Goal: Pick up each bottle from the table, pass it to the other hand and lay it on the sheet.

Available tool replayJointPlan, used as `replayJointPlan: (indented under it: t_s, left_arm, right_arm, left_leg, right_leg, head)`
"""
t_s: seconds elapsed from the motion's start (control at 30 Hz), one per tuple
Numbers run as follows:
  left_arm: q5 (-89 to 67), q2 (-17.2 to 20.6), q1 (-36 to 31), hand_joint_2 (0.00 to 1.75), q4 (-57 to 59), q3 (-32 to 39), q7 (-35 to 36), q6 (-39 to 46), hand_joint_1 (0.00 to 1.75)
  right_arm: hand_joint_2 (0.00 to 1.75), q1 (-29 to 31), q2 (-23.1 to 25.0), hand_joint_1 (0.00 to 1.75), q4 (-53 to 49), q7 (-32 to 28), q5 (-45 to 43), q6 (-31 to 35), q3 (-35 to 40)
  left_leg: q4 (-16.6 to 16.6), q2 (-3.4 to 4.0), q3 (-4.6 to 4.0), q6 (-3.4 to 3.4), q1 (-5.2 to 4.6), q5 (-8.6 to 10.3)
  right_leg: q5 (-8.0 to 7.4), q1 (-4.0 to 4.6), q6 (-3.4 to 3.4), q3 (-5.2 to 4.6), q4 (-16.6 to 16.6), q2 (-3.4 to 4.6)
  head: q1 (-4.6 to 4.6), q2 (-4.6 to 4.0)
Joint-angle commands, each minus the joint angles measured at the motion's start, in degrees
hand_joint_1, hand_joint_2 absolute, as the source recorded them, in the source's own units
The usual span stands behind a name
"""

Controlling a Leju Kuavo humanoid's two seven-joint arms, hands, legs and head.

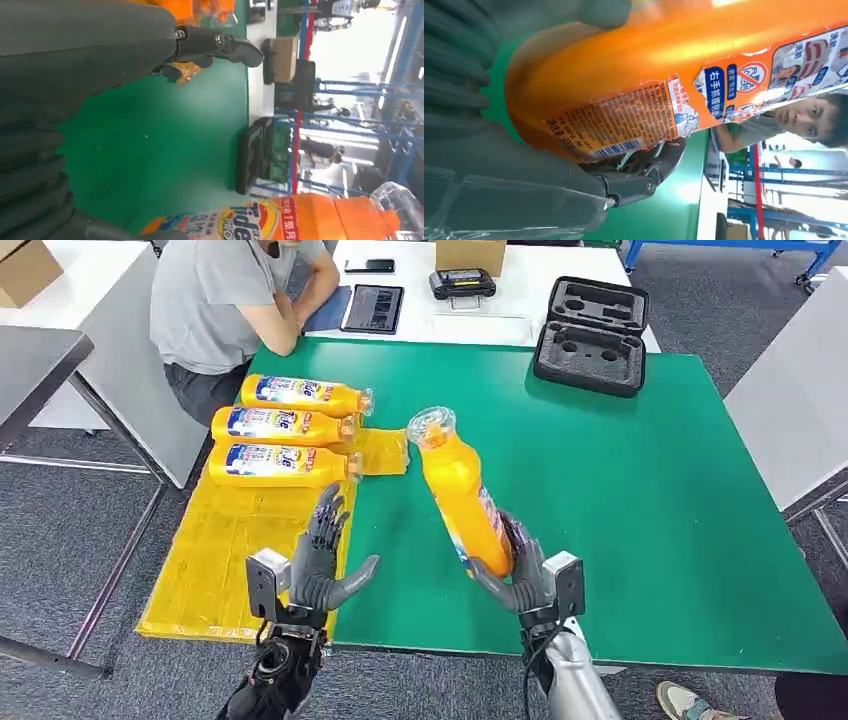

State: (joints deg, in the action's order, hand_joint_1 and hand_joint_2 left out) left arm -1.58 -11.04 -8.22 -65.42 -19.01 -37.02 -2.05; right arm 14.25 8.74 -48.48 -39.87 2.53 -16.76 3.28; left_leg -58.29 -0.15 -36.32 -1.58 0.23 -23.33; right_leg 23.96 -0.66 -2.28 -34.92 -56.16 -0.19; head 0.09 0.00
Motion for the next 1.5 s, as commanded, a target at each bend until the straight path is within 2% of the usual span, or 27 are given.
replayJointPlan:
  t_s: [0.03, 0.2, 0.4, 0.9, 0.97, 1.5]
  left_arm:
    - [1.69, 0.95, -4.11, 1.75, 8.00, -4.10, -1.55, -2.66, 0.00]
    - [2.42, 0.83, -5.61, 1.75, 9.78, -4.64, -1.73, -3.24, 0.00]
    - [3.28, 0.38, -7.07, 1.75, 10.66, -4.58, -1.50, -3.58, 0.00]
    - [3.37, 0.42, -5.92, 1.75, 10.07, -4.83, -2.00, -3.85, 0.00]
    - [3.38, 0.44, -6.16, 1.75, 10.18, -5.23, -1.91, -4.41, 0.00]
    - [4.54, -0.29, -8.10, 1.75, 12.96, -6.25, -1.97, -5.49, 0.00]
  right_arm:
    - [1.75, 0.06, -0.84, 1.75, -1.00, -0.13, 0.31, -0.88, 4.94]
    - [1.75, 1.42, -1.08, 1.75, 0.01, -0.13, 1.47, -1.39, 7.40]
    - [1.75, 3.35, -0.76, 1.75, 4.43, -0.13, 4.75, 2.32, 10.83]
    - [1.75, 4.48, -0.93, 1.75, 6.61, -0.13, 5.13, 4.83, 12.09]
    - [1.75, 4.81, -1.05, 1.75, 6.99, -0.13, 5.21, 4.74, 12.24]
    - [1.75, 7.40, -0.32, 1.75, 11.47, -0.13, 6.68, 6.69, 14.22]
  left_leg:
    - [0.09, -0.01, 0.38, 0.09, 0.01, -0.12]
    - [0.05, 0.00, 0.18, 0.04, -0.01, -0.05]
    - [0.05, 0.06, 0.32, 0.06, 0.02, -0.09]
    - [0.05, 0.10, 0.38, 0.07, 0.01, -0.14]
    - [0.03, 0.03, 0.15, 0.03, 0.00, -0.04]
    - [0.05, 0.05, 0.23, 0.05, 0.01, -0.06]
  right_leg:
    - [0.14, 0.01, 0.10, 0.36, 0.05, -0.01]
    - [0.07, 0.00, 0.05, 0.15, 0.01, -0.01]
    - [0.08, 0.03, 0.08, 0.29, 0.04, 0.05]
    - [0.11, 0.02, 0.09, 0.34, 0.02, 0.10]
    - [0.04, 0.01, 0.04, 0.13, 0.02, 0.02]
    - [0.06, 0.02, 0.06, 0.21, 0.03, 0.05]
  head:
    - [0.02, 0.00]
    - [0.02, 0.00]
    - [0.02, 0.00]
    - [0.02, 0.00]
    - [0.02, 0.00]
    - [0.02, 0.00]
